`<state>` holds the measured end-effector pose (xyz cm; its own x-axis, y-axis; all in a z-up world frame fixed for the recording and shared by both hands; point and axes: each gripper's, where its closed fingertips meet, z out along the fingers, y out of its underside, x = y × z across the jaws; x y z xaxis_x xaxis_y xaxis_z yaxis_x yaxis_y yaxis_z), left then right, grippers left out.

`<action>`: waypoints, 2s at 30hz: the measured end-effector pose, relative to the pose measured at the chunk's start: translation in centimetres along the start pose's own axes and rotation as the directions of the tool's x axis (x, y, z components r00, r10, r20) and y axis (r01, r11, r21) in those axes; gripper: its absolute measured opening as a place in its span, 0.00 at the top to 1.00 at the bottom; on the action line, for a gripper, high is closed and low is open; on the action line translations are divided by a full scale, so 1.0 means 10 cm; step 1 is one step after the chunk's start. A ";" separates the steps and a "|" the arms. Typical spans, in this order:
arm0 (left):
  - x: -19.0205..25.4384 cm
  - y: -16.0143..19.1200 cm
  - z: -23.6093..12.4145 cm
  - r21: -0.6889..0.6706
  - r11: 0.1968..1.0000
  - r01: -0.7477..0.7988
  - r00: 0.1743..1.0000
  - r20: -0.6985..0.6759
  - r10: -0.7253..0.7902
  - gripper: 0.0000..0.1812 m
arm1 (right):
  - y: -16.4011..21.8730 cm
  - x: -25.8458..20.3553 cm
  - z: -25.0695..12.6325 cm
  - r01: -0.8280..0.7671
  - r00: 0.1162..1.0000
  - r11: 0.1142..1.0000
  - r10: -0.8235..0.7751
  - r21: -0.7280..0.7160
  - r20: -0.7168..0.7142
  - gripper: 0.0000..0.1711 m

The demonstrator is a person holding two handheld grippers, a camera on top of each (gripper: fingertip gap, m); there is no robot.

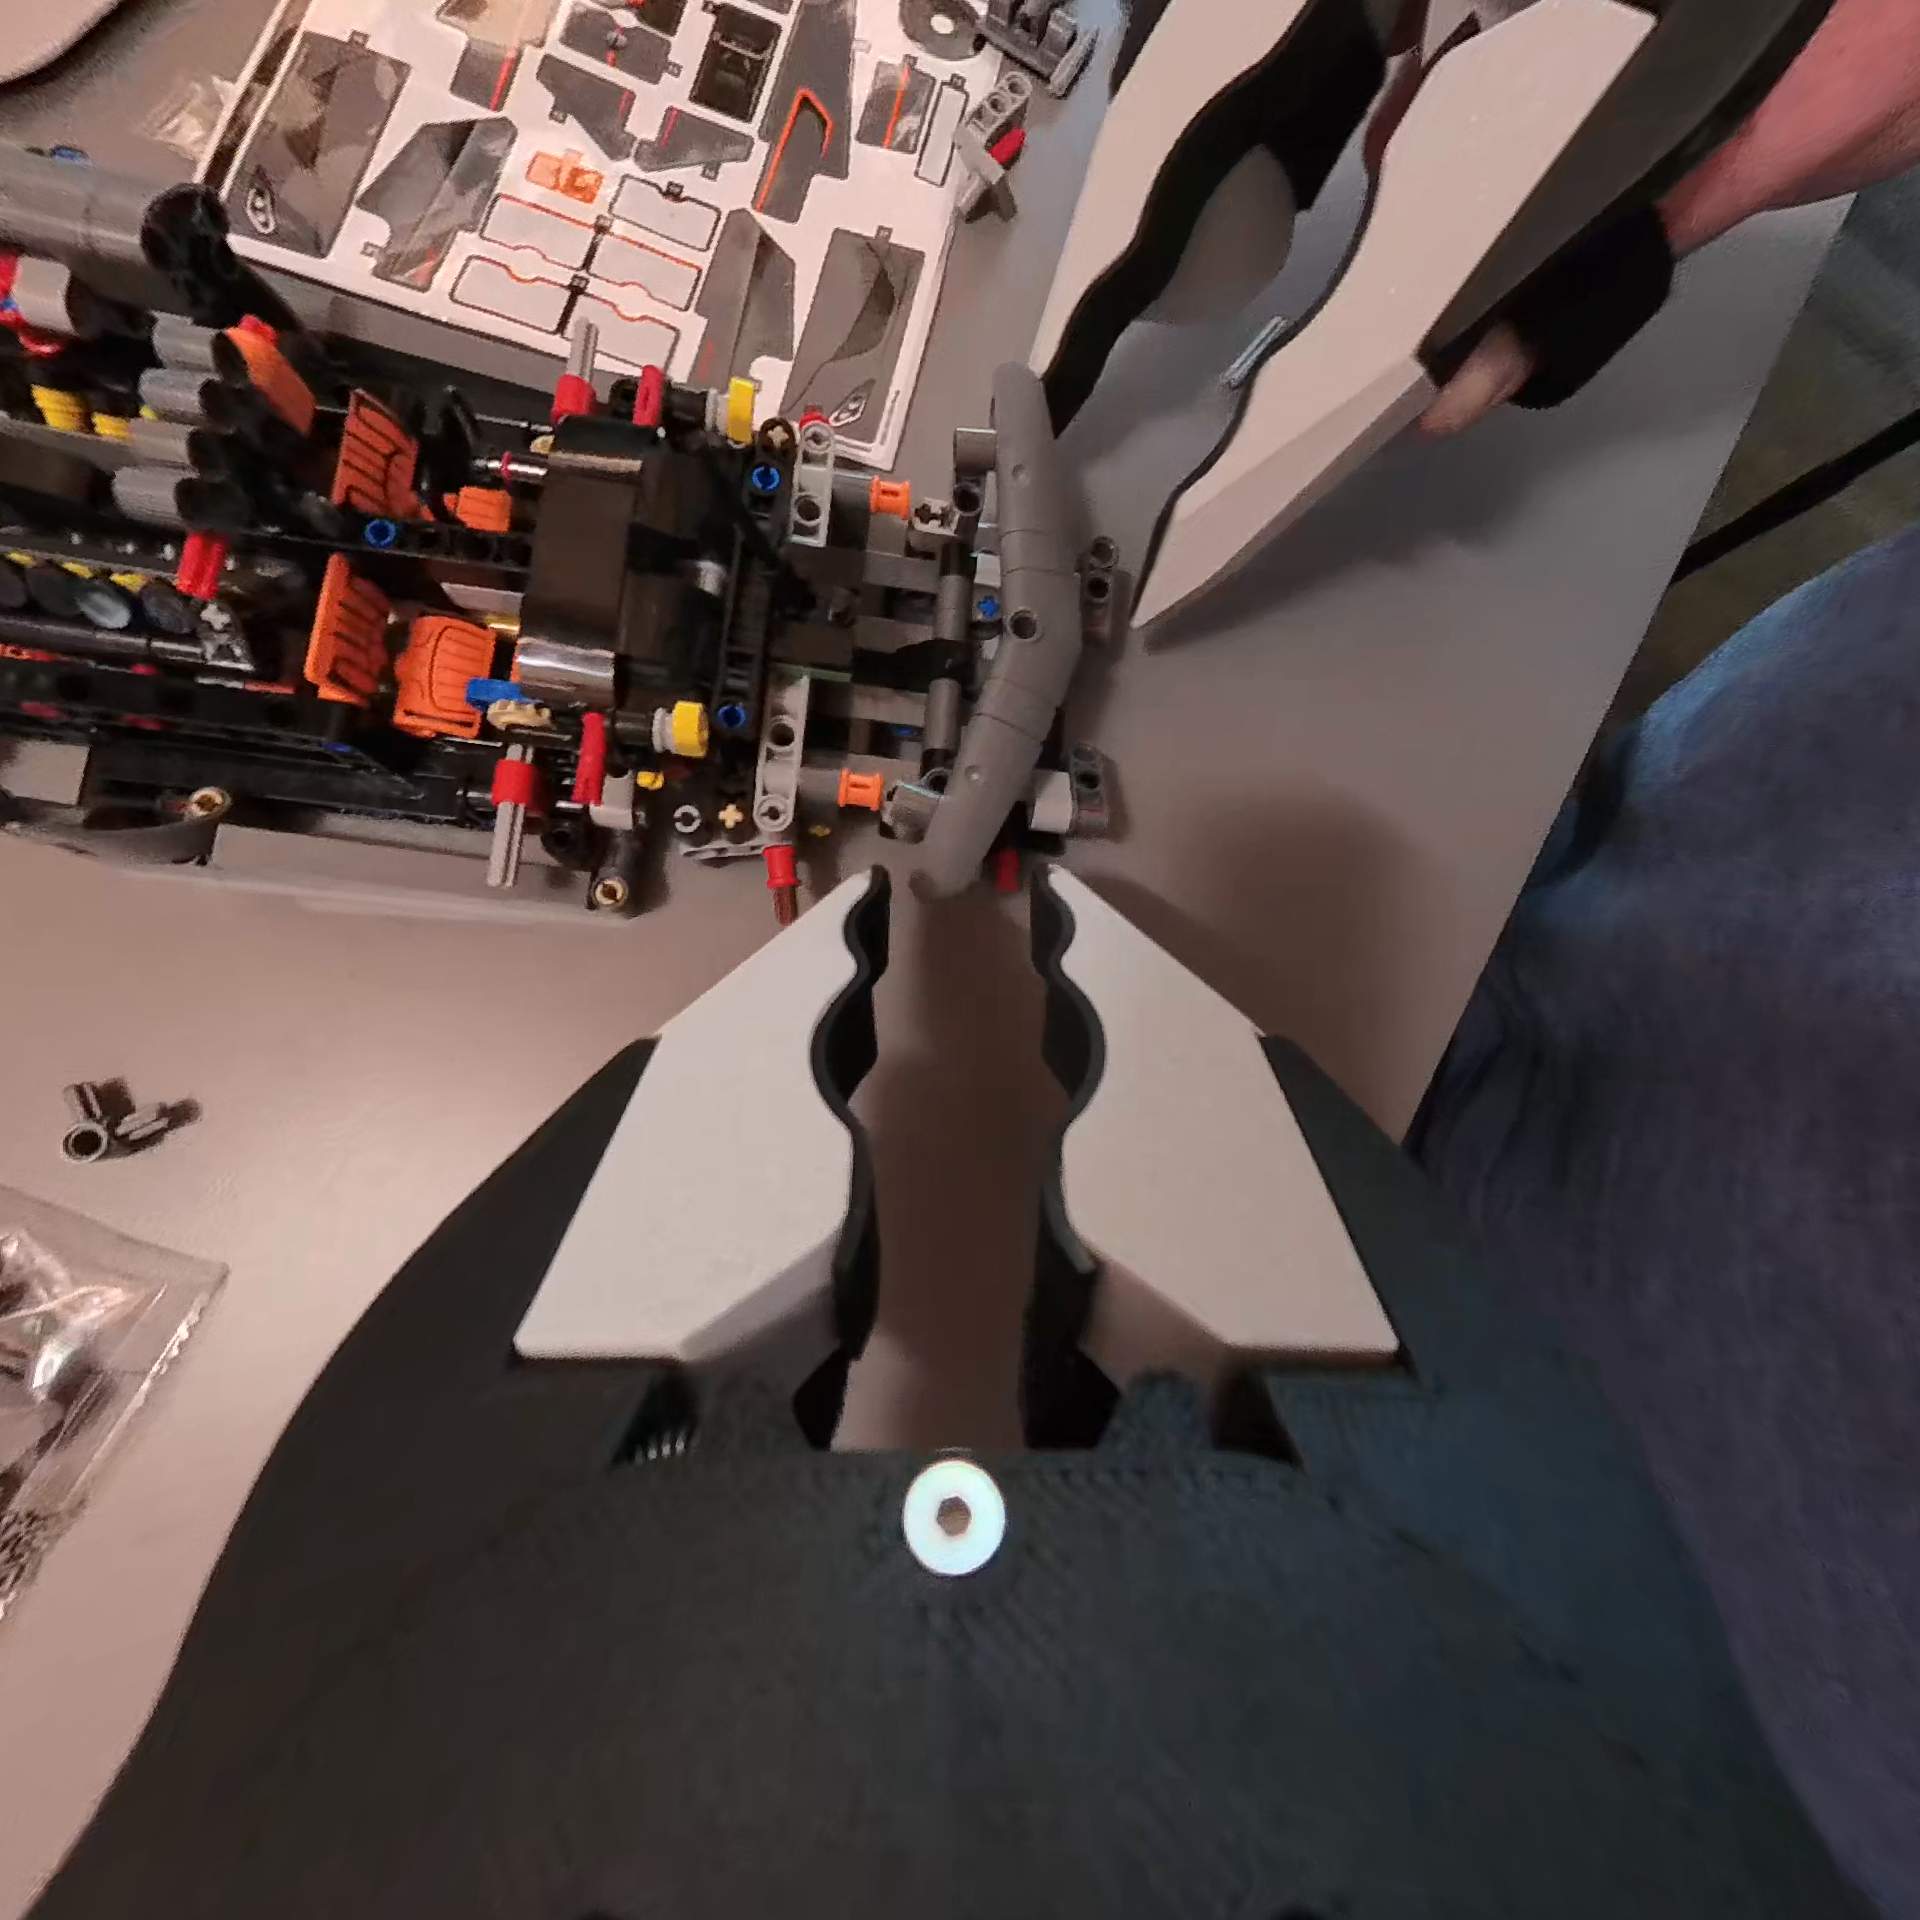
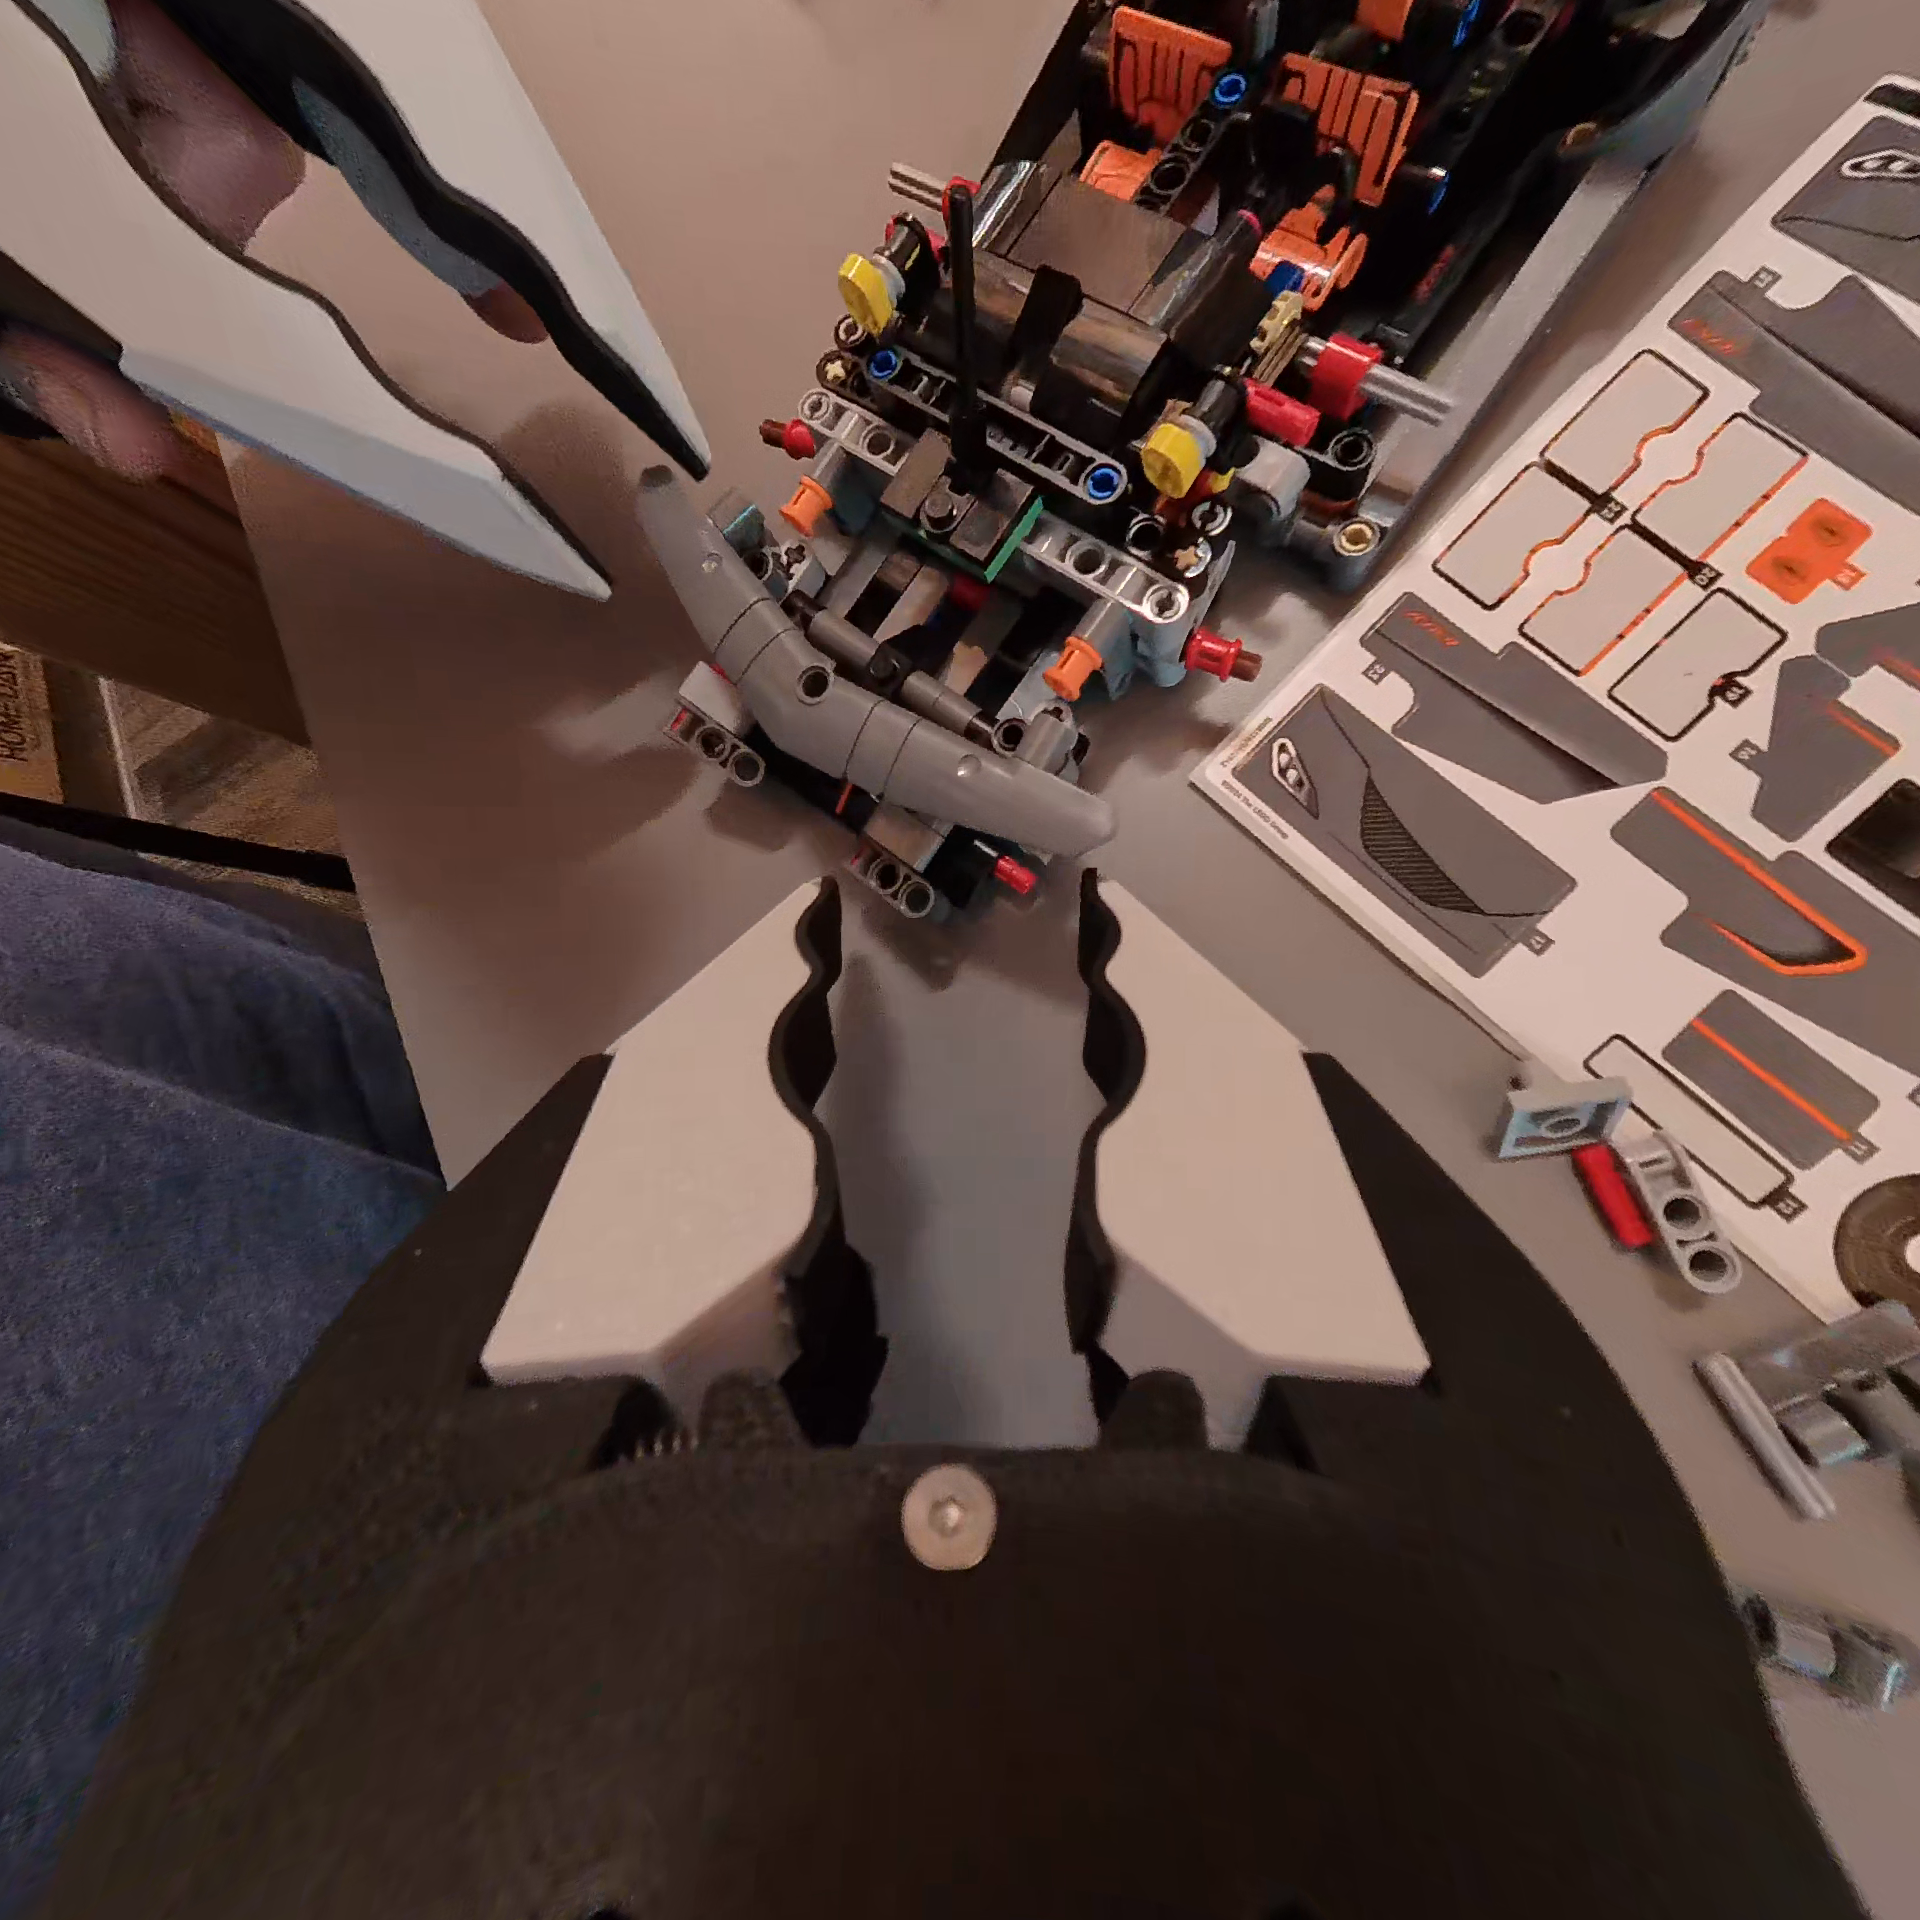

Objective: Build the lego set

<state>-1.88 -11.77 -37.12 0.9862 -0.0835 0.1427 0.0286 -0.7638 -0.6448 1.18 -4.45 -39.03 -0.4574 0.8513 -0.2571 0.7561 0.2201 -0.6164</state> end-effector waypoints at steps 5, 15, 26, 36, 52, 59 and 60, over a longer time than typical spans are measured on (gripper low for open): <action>0.07 -0.04 0.07 0.019 1.000 -0.003 1.000 -0.001 0.003 0.86 | 0.00 -0.01 0.04 -0.002 1.000 1.000 0.002 -0.002 0.011 0.75; 0.14 -0.10 0.16 0.049 0.998 0.033 0.999 0.004 -0.033 0.86 | 0.01 0.07 0.02 0.018 1.000 1.000 -0.018 -0.009 0.018 0.76; -0.08 -0.12 -0.17 0.170 0.980 0.104 0.989 0.089 -0.121 0.86 | 0.00 0.12 -0.08 0.021 0.999 1.000 -0.021 0.013 0.024 0.76; -1.44 0.24 -0.46 0.067 0.993 0.093 0.841 0.528 -0.115 0.82 | 0.02 0.12 -0.18 0.001 1.000 0.999 -0.003 0.054 0.030 0.77; -1.59 0.36 -0.24 0.002 0.995 0.097 0.875 0.475 -0.086 0.92 | 0.00 0.13 -0.32 -0.029 1.000 0.995 0.029 0.097 0.005 0.78; -1.32 0.38 -0.33 0.040 0.994 0.103 0.891 0.441 -0.110 0.92 | 0.02 0.09 -0.36 -0.019 1.000 0.996 0.019 0.091 -0.005 0.78; -1.23 0.39 -0.33 0.039 0.994 0.104 0.898 0.426 -0.110 0.92 | 0.03 0.09 -0.36 -0.020 1.000 0.996 0.021 0.089 -0.007 0.78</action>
<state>-14.47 -15.83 -38.89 0.9518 0.2821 -0.1206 0.1371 -0.7428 -0.6553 2.72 -1.88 -36.79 -0.4383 0.8589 -0.2647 0.7206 0.1598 -0.6747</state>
